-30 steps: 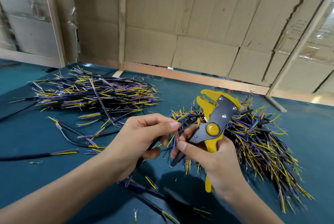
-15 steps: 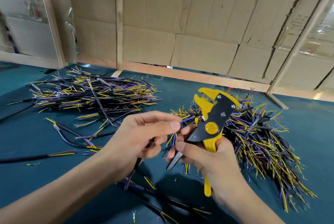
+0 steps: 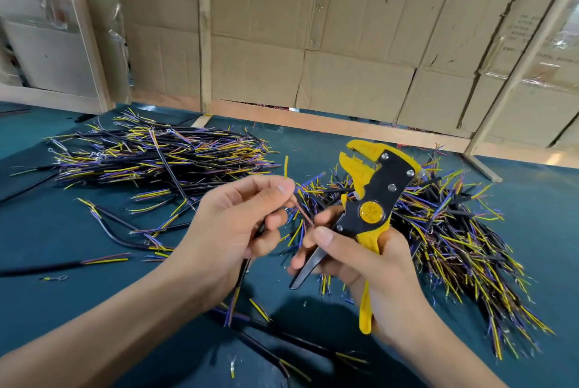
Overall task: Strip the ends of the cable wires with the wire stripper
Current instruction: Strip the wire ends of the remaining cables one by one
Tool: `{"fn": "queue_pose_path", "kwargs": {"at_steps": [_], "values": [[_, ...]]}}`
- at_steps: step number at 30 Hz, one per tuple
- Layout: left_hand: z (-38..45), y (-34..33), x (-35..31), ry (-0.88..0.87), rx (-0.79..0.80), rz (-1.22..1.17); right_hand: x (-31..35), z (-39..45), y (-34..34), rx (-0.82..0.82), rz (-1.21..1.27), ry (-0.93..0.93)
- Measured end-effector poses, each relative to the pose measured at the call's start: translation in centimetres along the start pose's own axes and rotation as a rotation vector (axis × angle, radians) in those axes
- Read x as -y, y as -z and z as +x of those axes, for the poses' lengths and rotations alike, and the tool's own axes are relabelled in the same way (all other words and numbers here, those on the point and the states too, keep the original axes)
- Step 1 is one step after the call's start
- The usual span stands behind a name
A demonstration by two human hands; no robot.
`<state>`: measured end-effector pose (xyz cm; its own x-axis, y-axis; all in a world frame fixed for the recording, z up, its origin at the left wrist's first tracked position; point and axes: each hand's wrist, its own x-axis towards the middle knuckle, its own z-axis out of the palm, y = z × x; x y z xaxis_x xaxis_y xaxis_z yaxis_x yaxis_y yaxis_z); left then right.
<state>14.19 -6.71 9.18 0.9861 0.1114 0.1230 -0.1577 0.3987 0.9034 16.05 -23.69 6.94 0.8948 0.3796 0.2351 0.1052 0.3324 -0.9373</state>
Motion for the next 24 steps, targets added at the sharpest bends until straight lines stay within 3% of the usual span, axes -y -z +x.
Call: {"fn": "queue_pose_path", "kwargs": {"at_steps": [10, 24], "values": [[0.3, 0.4, -0.8, -0.185, -0.178, -0.106, -0.6, -0.9, -0.2, 0.197, -0.073, -0.093], [-0.3, 0.0, 0.0, -0.267, -0.206, -0.109, -1.1, -1.1, -0.9, 0.267, -0.025, -0.113]]}}
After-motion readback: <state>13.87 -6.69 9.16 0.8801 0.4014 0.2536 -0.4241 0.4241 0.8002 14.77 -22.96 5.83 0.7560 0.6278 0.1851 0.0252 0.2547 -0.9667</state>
